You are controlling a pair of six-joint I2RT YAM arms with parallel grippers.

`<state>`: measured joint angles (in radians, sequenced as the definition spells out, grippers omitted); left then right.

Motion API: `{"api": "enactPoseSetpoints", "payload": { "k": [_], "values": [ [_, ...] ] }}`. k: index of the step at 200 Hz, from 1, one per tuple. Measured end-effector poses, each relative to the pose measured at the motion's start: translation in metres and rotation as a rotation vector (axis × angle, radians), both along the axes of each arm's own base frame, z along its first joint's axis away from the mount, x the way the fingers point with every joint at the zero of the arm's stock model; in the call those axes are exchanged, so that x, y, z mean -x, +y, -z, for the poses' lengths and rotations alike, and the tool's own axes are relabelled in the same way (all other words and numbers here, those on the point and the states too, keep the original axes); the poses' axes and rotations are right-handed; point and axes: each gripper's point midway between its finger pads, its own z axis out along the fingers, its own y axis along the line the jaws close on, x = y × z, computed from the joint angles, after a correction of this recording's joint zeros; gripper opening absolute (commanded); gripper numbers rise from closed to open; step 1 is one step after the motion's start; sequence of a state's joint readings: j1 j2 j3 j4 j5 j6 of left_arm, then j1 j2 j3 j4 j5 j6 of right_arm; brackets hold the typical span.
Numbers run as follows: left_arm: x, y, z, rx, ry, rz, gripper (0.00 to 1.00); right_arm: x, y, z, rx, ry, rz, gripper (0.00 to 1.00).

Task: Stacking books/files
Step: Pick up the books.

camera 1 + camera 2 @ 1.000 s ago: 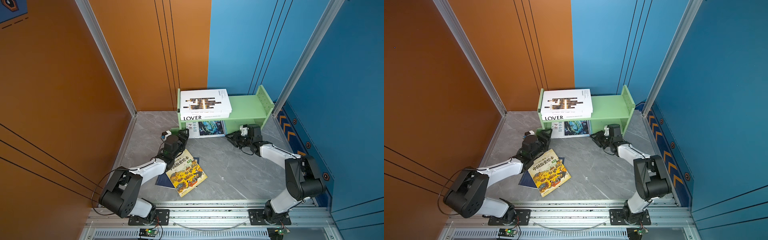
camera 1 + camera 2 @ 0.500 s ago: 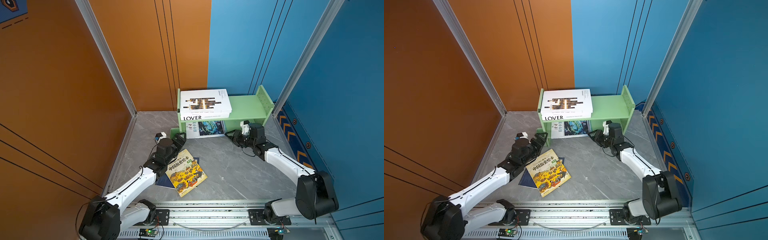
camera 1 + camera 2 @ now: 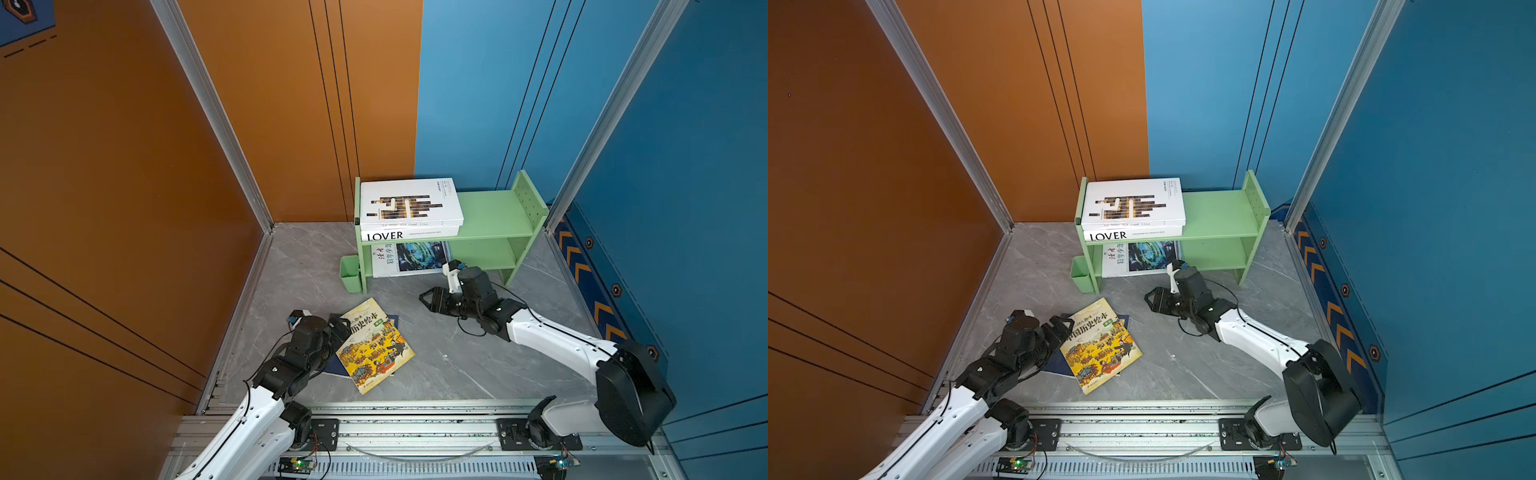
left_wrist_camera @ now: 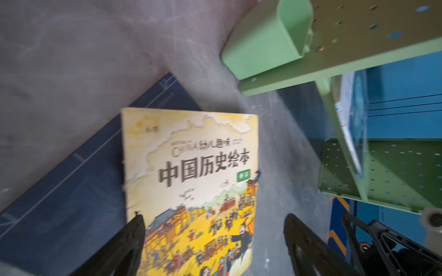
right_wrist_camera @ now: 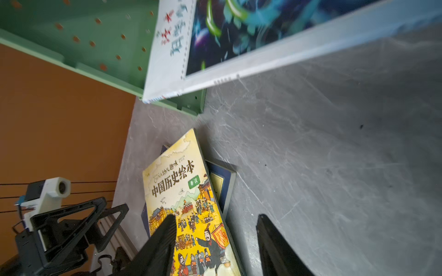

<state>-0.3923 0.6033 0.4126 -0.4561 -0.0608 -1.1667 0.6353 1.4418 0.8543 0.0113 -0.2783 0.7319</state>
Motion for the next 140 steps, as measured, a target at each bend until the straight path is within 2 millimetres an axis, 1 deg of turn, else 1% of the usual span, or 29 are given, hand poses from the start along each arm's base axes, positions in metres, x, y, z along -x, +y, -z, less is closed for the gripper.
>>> {"api": "enactPoseSetpoints", "payload": {
  "k": [11,28,47,67,80,83,93,113,140],
  "values": [
    [0.007,0.005,0.01,0.002,0.023,-0.008,0.88,0.006,0.01,0.016,0.027,0.024,-0.023,0.57],
    [0.016,0.011,0.028,0.012,0.055,-0.018,0.88,0.015,0.026,0.038,0.065,0.057,-0.061,0.58],
    [0.023,0.012,0.043,0.028,0.09,-0.009,0.88,0.024,0.042,0.054,0.095,0.072,-0.096,0.58],
    [0.026,0.008,0.054,0.047,0.113,0.015,0.87,0.031,0.057,0.062,0.113,0.074,-0.129,0.57],
    [0.022,0.004,0.056,0.064,0.107,0.033,0.87,0.034,0.066,0.068,0.122,0.075,-0.143,0.57],
    [0.021,0.003,0.056,0.069,0.103,0.037,0.83,0.034,0.067,0.069,0.124,0.075,-0.146,0.57],
    [0.016,-0.001,0.056,0.09,0.085,0.051,0.82,0.033,0.072,0.073,0.132,0.075,-0.147,0.56],
    [0.007,-0.01,0.055,0.12,0.055,0.085,0.75,0.031,0.078,0.084,0.145,0.089,-0.152,0.55],
    [0.001,-0.017,0.052,0.131,0.03,0.132,0.62,0.034,0.083,0.105,0.176,0.121,-0.163,0.51]
  ]
}}
